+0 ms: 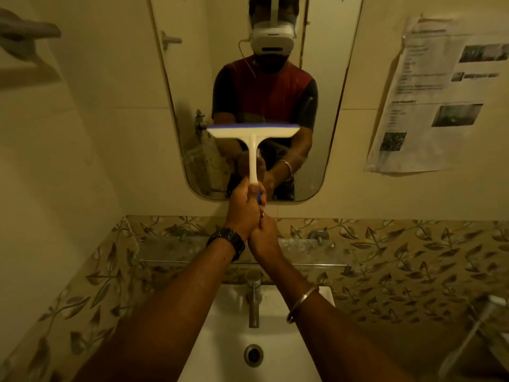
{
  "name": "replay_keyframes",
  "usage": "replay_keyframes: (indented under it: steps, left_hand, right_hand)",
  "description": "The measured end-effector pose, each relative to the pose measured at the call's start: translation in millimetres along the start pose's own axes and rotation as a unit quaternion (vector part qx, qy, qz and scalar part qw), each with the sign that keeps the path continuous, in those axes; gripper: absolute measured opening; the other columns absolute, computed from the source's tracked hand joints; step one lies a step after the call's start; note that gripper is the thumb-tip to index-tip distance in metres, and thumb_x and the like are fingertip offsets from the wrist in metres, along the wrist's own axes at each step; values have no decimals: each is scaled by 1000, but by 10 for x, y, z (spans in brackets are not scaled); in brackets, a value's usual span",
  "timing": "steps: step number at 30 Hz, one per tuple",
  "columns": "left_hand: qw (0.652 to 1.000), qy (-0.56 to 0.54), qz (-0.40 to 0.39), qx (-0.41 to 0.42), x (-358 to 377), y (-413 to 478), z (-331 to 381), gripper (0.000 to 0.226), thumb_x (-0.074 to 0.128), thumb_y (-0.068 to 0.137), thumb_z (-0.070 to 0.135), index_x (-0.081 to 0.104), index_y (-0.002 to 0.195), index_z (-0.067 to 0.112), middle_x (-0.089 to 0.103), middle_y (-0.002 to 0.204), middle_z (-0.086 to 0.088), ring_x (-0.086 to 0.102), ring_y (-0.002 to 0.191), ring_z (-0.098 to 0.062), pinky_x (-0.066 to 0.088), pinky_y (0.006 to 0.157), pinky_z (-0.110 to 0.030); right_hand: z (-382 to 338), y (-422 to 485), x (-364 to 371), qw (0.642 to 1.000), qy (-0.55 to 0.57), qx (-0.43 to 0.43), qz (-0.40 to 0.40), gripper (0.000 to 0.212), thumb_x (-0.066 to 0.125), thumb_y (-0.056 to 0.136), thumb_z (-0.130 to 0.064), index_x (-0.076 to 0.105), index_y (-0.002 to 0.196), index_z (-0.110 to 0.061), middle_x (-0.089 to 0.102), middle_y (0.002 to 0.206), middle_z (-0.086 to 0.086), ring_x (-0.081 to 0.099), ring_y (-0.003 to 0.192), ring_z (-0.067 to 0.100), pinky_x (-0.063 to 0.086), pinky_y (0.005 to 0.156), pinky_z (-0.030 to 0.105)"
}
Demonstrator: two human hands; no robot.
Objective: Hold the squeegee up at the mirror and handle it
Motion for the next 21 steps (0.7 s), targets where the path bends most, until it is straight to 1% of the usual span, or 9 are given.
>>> replay_keyframes:
  steps: [2, 4, 6, 9, 11, 12, 15, 18, 21]
  left_hand:
    - [999, -8, 14, -29, -6, -131, -199, 32, 38, 112, 28, 58, 91, 16, 55, 71, -7, 46, 53, -16, 44, 52, -30]
    - [999, -18, 18, -40, -1, -249, -280, 31, 39, 112, 28, 59, 91, 17, 58, 71, -4, 48, 54, -16, 45, 54, -32]
    - [999, -33, 14, -39, -15, -308, -216, 31, 39, 112, 29, 60, 93, 17, 59, 71, -3, 49, 55, -16, 47, 56, -32]
    - [995, -102, 12, -16, -91, -279, 74, 31, 38, 112, 31, 60, 95, 16, 58, 74, -3, 49, 58, -17, 46, 56, -31]
    - [989, -145, 17, 5, -159, -173, 310, 30, 37, 112, 31, 59, 96, 16, 57, 75, -4, 47, 58, -15, 44, 53, -28]
    - [987, -161, 22, 10, -193, -98, 414, 31, 37, 112, 31, 59, 97, 16, 56, 75, -4, 46, 57, -14, 42, 50, -26]
    - [982, -188, 35, 11, -273, 112, 596, 32, 36, 112, 31, 58, 96, 15, 55, 73, -2, 45, 55, -12, 39, 47, -24]
    - [982, -183, 37, 2, -256, 150, 489, 32, 35, 112, 31, 56, 96, 14, 54, 71, -2, 44, 54, -13, 38, 46, -23]
    - [984, -164, 63, -19, -136, 2, 215, 33, 35, 112, 30, 56, 94, 12, 52, 71, -8, 42, 51, -15, 36, 44, -24]
  right_hand:
    - [180, -101, -12, 1000, -20, 7, -16, 26, 51, 105, -14, 67, 84, -15, 66, 71, 1, 62, 63, 10, 51, 59, 31]
    - [258, -215, -43, 999, -31, 10, -17, 30, 50, 105, -12, 66, 82, -18, 65, 68, -1, 59, 59, 7, 48, 56, 29]
    - [200, -297, -80, 999, -44, -3, -9, 34, 47, 107, -11, 63, 79, -23, 62, 66, -4, 56, 56, 2, 47, 54, 27]
    - [-69, -271, -86, 994, -85, -69, -4, 34, 41, 107, -24, 61, 80, -25, 63, 70, 0, 58, 61, 10, 50, 59, 36]
    - [-328, -146, -52, 988, -107, -114, 3, 35, 38, 105, -33, 62, 82, -20, 65, 72, 4, 61, 63, 18, 52, 60, 39]
    - [-452, -68, -28, 984, -119, -131, 7, 38, 37, 105, -36, 62, 83, -18, 64, 71, 4, 61, 62, 20, 52, 59, 39]
    - [-730, 116, 27, 974, -165, -156, 6, 39, 35, 106, -35, 58, 78, -20, 58, 66, -4, 55, 59, 12, 47, 58, 32]
    - [-626, 196, 33, 976, -182, -122, 1, 40, 39, 108, -28, 54, 71, -26, 56, 63, -5, 53, 56, 10, 44, 56, 30]
    - [-286, 141, -44, 975, -205, -84, -11, 39, 45, 107, -22, 53, 69, -29, 56, 62, -5, 51, 54, 9, 41, 55, 28]
Point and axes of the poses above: each hand's wrist, its own y-axis towards the middle knuckle, its own x-axis out of the palm, z = x × y, the point moved 2 cm from there along y, towards the middle knuckle
